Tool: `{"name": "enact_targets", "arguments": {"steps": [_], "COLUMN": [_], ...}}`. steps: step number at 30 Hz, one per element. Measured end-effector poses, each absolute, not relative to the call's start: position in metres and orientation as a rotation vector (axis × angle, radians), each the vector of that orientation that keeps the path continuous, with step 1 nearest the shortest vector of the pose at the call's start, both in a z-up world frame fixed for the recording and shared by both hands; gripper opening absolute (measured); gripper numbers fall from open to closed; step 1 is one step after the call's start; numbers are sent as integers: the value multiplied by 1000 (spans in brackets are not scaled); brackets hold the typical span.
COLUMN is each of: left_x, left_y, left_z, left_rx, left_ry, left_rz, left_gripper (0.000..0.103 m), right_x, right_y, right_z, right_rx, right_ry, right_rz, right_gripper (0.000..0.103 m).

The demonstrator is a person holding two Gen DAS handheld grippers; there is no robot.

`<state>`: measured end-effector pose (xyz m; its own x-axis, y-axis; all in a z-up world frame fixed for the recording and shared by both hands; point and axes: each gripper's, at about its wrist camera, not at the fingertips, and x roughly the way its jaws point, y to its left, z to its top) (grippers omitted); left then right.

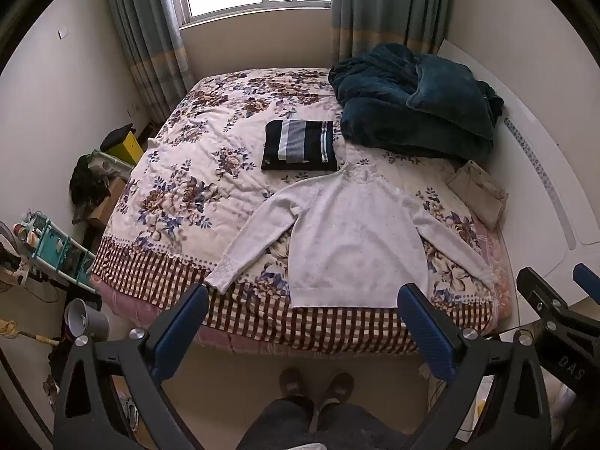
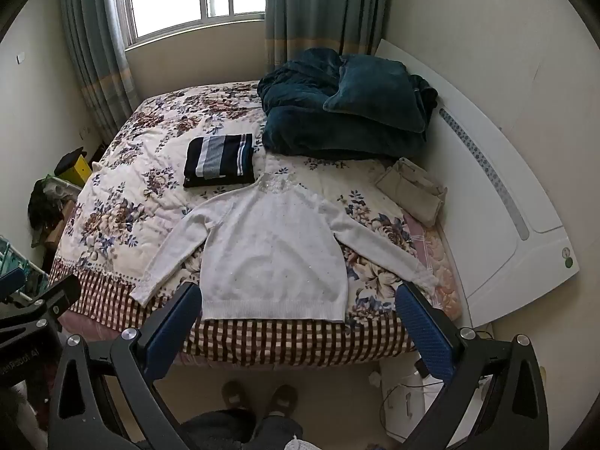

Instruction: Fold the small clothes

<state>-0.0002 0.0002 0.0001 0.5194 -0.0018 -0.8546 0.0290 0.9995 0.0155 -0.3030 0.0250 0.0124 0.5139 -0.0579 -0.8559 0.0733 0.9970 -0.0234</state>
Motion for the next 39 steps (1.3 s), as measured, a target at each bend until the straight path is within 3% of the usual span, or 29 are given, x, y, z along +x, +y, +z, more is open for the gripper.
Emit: {"name": "enact_targets", "arguments": {"steps": [39], "left_x": [15], "left_y": [-12], "left_z": [30], "left_rx": [37], "left_ry": [1003], "left_rz": [-20], "left_gripper": [103], "right_x": [-302], "right_y": [21], "right_z": [25], "right_rx": [35], "right_ry": [1019], "right_rz": [-63], "right_gripper": [103]}}
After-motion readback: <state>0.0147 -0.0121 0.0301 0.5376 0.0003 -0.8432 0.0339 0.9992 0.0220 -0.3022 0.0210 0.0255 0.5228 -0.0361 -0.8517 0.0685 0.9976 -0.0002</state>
